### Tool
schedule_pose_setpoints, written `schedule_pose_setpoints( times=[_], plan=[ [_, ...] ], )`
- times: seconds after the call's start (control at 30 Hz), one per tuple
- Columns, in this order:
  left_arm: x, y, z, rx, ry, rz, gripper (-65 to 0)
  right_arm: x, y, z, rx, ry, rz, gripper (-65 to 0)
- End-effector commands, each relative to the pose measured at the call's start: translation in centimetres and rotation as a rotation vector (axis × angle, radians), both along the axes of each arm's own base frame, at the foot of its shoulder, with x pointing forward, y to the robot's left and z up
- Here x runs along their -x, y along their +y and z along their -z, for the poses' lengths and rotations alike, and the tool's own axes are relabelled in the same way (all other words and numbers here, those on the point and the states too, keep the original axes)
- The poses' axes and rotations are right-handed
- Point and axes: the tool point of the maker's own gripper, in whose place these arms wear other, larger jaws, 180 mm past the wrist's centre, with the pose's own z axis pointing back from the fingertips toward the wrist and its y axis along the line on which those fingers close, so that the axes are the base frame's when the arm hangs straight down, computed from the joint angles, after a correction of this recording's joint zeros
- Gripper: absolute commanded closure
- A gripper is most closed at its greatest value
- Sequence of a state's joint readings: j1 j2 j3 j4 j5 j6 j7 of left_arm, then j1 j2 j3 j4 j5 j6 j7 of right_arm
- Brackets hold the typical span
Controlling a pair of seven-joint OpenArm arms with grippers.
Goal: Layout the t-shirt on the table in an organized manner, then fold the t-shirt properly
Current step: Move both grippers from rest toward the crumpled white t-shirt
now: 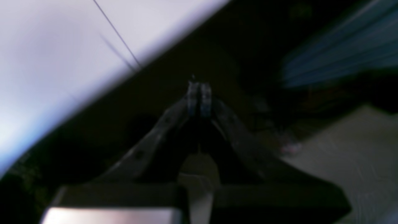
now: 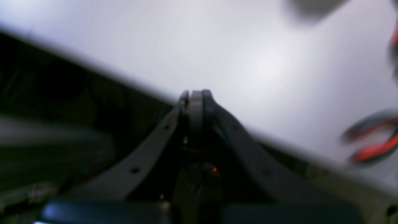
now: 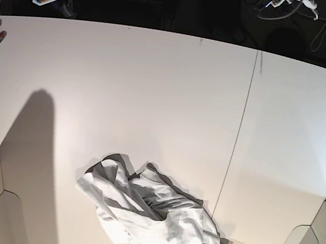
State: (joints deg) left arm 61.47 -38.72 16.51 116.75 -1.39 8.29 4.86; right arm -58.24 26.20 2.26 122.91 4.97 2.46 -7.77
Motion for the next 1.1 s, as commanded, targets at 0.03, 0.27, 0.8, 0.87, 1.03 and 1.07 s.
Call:
schedule_pose_setpoints(
  times=[0.03, 0.27, 0.8, 0.87, 1.03, 1.07],
  plan=[
    [-2.7, -0.8, -3.6, -0.004, -0.135, 0.047, 0.0, -1.8, 0.5, -3.1, -0.01, -0.087, -0.018, 0.0],
    [-11.0, 0.5, -8.5, -0.036, -0.406, 0.051, 0.0, -6.6, 0.1, -7.0, 0.002, -0.278, 0.016, 0.0],
    [-24.7, -0.8, -7.2, 0.265, -0.434, 0.007, 0.0, -20.4, -0.5, -9.4, -0.123, -0.596, 0.217, 0.0],
    [-26.7, -0.1, -7.0, 0.277, -0.451, -0.051, 0.0, -22.4, -0.3, -7.6, -0.106, -0.567, 0.201, 0.0],
    [-30.9, 1.5, -7.8, 0.24, -0.539, -0.186, 0.0, -28.0, 0.3, -2.6, -0.136, -0.457, 0.208, -9.7],
    [-31.4, 1.5, -8.1, 0.226, -0.557, -0.188, 0.0, -29.2, 0.6, -1.5, -0.147, -0.431, 0.215, -17.7]
  ],
)
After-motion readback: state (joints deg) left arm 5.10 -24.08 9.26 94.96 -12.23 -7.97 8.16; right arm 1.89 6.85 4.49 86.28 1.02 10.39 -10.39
